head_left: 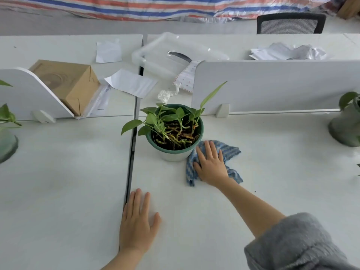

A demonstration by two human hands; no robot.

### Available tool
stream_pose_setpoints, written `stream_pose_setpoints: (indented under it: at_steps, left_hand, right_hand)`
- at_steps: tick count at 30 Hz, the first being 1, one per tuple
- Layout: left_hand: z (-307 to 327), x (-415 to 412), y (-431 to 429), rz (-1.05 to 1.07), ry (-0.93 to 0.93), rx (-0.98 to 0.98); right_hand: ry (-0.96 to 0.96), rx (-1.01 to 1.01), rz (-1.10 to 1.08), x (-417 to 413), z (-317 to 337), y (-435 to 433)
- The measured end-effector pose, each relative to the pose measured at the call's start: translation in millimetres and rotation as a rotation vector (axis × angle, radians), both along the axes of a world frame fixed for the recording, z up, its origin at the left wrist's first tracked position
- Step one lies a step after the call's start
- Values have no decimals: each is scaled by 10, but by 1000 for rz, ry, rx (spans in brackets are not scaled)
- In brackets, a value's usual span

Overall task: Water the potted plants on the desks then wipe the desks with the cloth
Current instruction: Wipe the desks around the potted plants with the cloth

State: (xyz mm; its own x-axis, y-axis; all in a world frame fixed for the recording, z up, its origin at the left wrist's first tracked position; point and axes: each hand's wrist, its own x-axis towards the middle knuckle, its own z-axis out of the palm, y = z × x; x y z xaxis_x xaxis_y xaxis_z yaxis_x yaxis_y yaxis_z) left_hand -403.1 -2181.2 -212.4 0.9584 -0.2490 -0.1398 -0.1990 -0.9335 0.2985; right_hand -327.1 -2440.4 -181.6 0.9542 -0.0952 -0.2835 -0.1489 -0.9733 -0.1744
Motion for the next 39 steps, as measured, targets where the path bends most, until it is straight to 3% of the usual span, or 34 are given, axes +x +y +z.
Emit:
stream_pose_setpoints:
  at_steps: [7,14,33,39]
  left_hand:
    - [34,17,-32,14,1,63]
    - [59,-6,-70,54,-48,1]
    - [170,-24,-8,-38,50,-63]
    - [270,-133,1,-188,2,-38]
  right_hand:
    - [69,5,89,-603,-2,389]
    - [72,-65,135,-1134,41,798]
    - [148,-81,-189,-2279,210,1078]
    - [26,-108,-406,-2789,219,981]
